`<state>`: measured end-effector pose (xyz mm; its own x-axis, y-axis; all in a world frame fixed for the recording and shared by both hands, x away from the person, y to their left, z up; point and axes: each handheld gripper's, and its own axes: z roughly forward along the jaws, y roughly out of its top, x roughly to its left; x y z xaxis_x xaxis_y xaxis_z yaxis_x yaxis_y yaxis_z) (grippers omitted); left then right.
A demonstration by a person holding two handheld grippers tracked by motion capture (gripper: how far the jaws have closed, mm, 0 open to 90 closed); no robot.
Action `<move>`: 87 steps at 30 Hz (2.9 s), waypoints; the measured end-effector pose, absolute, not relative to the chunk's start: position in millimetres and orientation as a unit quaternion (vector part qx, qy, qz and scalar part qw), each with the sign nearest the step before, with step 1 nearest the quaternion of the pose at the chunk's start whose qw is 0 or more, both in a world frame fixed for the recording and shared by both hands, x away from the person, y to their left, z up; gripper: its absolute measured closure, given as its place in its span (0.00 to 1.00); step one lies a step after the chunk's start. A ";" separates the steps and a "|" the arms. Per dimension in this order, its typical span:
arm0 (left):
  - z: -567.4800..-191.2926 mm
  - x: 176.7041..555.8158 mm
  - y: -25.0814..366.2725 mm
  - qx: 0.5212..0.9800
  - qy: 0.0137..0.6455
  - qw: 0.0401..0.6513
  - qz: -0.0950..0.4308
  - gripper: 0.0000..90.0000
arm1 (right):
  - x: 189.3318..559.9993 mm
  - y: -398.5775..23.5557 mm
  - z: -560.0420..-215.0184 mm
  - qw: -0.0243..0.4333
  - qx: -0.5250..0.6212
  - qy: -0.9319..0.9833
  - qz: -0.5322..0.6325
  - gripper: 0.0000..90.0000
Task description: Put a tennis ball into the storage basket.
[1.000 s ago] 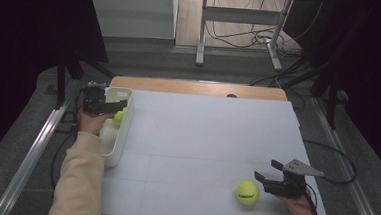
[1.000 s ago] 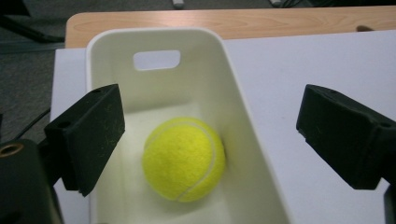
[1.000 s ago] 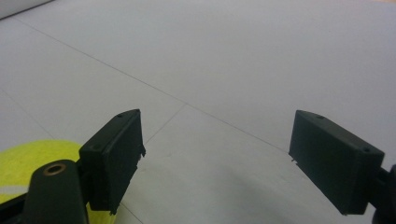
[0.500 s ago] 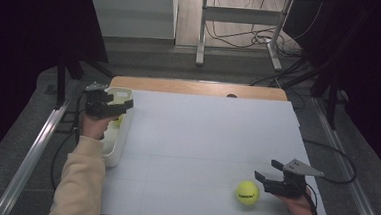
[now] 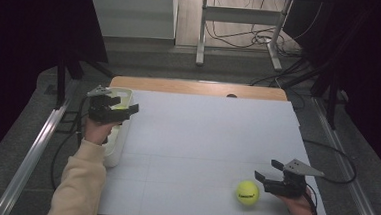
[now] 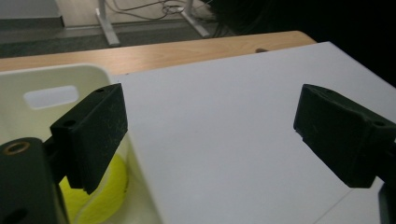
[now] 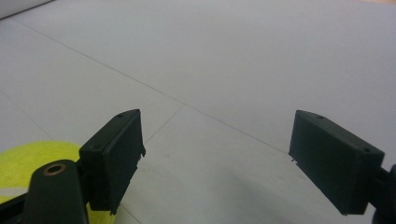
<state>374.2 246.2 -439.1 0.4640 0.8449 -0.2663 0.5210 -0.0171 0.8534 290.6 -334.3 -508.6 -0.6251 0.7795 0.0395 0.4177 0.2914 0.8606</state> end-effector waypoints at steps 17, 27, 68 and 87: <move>-428.4 364.1 214.7 0.716 0.434 0.528 0.142 0.11 | 291.2 -334.7 -508.6 0.199 0.384 0.778 0.456 0.20; -428.9 361.2 194.3 0.734 0.410 0.524 0.134 0.11 | 291.0 -334.3 -508.6 0.200 0.383 0.779 0.454 0.20; -439.3 340.1 128.9 0.784 0.340 0.509 0.099 0.12 | 292.3 -334.7 -508.0 0.204 0.390 0.773 0.457 0.20; -447.3 333.2 103.3 0.802 0.317 0.499 0.084 0.12 | 294.1 -332.4 -508.9 0.203 0.386 0.779 0.451 0.20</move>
<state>333.2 103.3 -447.3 0.7843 0.5932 -0.1817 0.4252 -0.3008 0.8536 294.1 -332.4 -508.9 -0.6195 0.7843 0.0330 0.4186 0.2945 0.8591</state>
